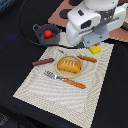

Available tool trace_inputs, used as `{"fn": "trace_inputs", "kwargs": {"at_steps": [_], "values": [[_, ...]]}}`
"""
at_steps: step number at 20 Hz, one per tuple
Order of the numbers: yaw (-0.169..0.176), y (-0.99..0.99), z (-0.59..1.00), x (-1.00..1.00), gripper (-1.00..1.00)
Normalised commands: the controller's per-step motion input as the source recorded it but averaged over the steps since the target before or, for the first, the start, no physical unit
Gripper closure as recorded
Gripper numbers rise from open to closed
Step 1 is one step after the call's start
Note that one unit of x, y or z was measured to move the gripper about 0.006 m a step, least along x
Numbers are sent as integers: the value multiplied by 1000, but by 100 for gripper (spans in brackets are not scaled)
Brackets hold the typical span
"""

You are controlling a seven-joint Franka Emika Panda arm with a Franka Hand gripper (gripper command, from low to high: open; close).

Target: Interact with the objects in diverse but meaningful ways.

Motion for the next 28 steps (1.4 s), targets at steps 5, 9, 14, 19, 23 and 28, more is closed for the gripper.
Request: {"fn": "trace_inputs", "kwargs": {"at_steps": [5, 9, 14, 19, 23, 28], "values": [[88, 753, -511, -127, 100], [115, 508, -454, -170, 100], [112, 73, -289, -361, 100], [62, -38, 78, -311, -100], [62, -139, 188, -256, -100], [49, -247, 470, -323, -100]]}}
